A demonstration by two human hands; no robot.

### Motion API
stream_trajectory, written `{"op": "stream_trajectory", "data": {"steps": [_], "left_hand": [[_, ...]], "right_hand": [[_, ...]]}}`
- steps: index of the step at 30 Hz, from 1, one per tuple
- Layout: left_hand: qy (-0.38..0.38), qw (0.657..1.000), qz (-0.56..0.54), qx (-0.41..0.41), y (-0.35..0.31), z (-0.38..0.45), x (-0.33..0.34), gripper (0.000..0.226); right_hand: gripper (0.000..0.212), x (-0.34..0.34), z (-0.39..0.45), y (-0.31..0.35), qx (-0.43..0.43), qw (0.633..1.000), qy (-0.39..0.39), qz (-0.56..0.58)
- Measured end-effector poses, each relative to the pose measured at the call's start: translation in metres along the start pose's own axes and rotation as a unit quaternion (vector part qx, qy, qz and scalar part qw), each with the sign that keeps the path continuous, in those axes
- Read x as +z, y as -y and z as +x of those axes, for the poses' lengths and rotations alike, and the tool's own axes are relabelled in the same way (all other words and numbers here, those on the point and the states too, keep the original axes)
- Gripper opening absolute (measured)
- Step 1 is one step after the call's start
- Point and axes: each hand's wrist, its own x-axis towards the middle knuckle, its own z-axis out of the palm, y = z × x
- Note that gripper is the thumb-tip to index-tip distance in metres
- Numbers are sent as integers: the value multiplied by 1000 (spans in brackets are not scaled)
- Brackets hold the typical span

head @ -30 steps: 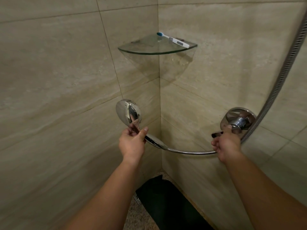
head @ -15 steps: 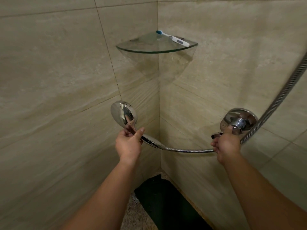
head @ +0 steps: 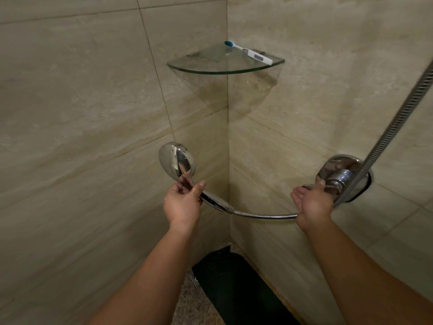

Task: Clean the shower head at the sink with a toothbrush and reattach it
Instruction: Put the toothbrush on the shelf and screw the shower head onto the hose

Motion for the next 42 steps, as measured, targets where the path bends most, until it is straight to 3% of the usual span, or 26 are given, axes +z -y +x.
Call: {"op": "stream_trajectory", "data": {"steps": [6,9,10,13,14,15,19,23,25,28,32,37,42], "left_hand": [[-18,999,26,-10,-3,-12,2,22],[-17,999,35,-20,-8,-19,5,25],[-12,999,34,-25,-9,-22,8,27],[16,999,36,-37,-16,-33,20,42],[27,998,32,-40,-17,-36,23,50],[36,998,31,-47,-18,-39,26,56],[123,989,-10,-82,-24,-39,36,42],[260,959,-18,-112,-29,-28,26,23],[330,934,-16,-135,-30,-23,15,14],[401,903,-17,-151,-36,-24,6,24],[430,893,-4,-134,-42,-20,-2,33],[413,899,20,-142,-35,-11,-18,30],[398,905,11,-151,-36,-8,-18,22]], "right_hand": [[50,-13,-19,-1,17,996,4,-83],[34,-24,-54,-22,-26,959,53,-278],[37,-26,-67,-33,-80,915,100,-382],[63,-20,-97,-63,-258,714,228,-610],[68,-13,-102,-70,-293,673,239,-636],[69,-5,-108,-75,-323,655,235,-641],[49,19,-118,-93,-390,671,118,-620],[31,34,-134,-92,-325,718,15,-615],[21,38,-142,-95,-318,723,-26,-613],[20,42,-153,-92,-331,717,-71,-610],[20,49,-170,-79,-357,731,-139,-565],[19,35,-166,-85,-251,736,-153,-610],[17,29,-176,-81,-286,752,-177,-566]]}}
